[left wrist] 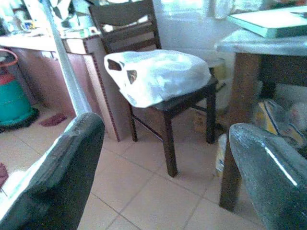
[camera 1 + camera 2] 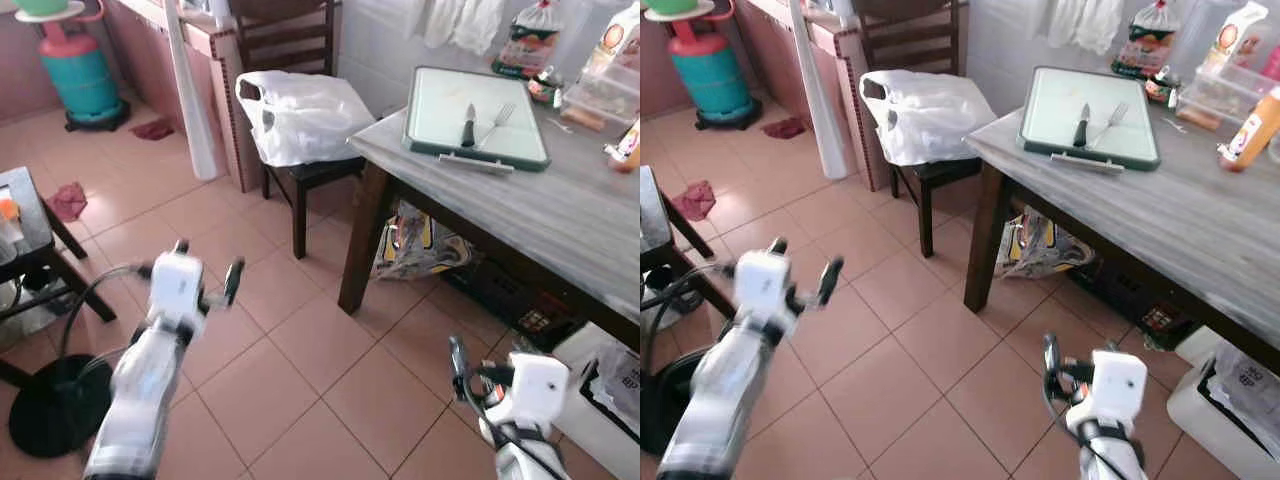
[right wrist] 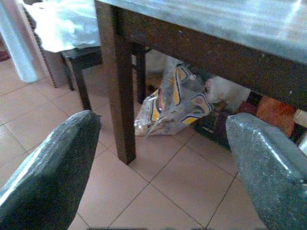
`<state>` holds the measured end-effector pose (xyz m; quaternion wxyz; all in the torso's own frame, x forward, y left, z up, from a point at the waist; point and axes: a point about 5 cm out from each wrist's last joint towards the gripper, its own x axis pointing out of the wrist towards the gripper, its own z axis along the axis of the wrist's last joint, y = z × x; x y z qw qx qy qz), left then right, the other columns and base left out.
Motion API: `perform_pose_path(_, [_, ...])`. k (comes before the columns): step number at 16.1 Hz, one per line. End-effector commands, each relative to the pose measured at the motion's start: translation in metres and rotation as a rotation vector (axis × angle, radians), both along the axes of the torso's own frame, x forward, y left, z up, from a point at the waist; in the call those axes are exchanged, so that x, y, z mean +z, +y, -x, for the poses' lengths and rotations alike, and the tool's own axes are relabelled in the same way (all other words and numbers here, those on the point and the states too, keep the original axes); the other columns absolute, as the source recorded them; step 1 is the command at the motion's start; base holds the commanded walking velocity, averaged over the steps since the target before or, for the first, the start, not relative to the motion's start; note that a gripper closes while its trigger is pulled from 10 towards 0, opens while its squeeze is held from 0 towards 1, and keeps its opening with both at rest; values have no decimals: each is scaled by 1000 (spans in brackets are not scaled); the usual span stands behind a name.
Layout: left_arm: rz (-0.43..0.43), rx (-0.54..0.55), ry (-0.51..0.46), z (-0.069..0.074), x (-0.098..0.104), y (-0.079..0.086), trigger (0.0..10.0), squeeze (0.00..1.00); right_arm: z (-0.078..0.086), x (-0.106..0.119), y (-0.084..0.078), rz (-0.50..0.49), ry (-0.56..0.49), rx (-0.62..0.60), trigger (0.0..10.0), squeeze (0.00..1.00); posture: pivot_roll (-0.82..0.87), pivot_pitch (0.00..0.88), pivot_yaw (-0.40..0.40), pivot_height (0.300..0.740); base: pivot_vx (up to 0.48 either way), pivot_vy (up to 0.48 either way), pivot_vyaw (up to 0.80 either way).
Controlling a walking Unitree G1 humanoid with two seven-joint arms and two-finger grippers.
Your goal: Setting the table
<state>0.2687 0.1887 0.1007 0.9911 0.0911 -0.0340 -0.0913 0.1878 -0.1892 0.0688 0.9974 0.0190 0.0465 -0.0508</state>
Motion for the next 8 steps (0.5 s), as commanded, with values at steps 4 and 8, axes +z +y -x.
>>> perform_pose_path(4, [-41,4,99,31,-24,14,10000,0,6,10,-4,57,1,47,10000,0,154,90,-72,740,0,0,0])
perform_pose_path(8, [-89,43,129,80,-35,30,10000,0,6,22,-5,55,4,61,10000,0,185,98,-91,740,0,0,0])
